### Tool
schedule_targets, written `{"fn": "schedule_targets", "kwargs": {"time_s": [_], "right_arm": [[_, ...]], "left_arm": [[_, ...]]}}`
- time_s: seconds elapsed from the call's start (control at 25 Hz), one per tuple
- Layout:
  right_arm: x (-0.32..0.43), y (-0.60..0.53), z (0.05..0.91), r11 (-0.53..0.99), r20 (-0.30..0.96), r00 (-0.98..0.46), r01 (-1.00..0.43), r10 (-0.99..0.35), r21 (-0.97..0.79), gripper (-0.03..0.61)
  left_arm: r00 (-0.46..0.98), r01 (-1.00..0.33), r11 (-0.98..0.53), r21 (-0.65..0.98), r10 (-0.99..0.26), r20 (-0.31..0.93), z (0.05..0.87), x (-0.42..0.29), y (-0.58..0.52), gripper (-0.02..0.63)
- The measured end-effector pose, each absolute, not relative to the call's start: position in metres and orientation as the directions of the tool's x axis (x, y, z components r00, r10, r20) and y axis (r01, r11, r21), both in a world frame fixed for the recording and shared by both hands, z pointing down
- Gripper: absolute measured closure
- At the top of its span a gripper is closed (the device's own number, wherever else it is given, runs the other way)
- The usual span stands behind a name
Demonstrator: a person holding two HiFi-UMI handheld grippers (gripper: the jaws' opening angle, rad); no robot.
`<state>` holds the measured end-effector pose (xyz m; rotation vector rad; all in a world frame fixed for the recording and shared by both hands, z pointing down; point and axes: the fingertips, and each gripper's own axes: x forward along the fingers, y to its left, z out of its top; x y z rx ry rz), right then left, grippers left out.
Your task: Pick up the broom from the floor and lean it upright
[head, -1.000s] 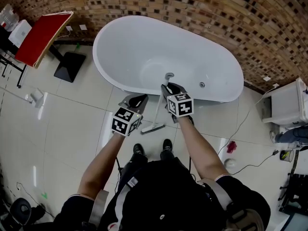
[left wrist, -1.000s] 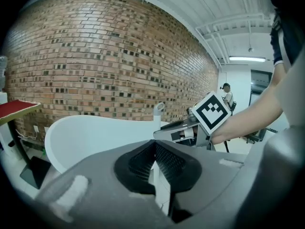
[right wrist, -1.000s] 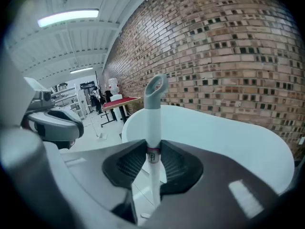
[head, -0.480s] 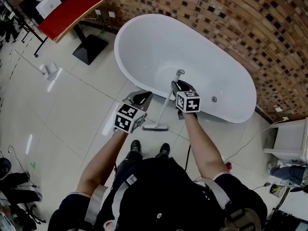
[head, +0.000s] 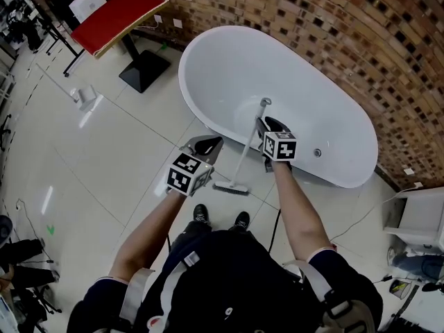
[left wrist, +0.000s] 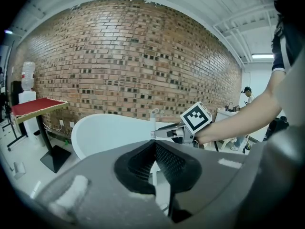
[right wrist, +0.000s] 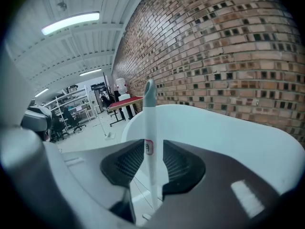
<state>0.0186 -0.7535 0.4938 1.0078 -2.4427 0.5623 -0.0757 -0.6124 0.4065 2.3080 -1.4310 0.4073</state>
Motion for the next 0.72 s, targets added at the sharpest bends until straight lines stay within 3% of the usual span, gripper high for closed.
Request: {"fn": "schedule_targets", "kwargs": {"time_s": [0.36,0.72], "right_arm": [[0.02,-0.738,0.449,0.67,0.454,-0.657,-0.725,-0.602,-0.161,0.459],[0.031,-0.69,0.353,0.691,0.27,-0.698,-0.709,-0.663,-0.139,0.572]], "left_arm": [[0.482,-0.876,-0.443,0.19,-0.782,0.395,0.392,-0.069,-0.614,0.614],[0.559,-0.829,-0.512,0.227,-0.778,0.287,0.355,-0.049,-0.619,0.613]]}}
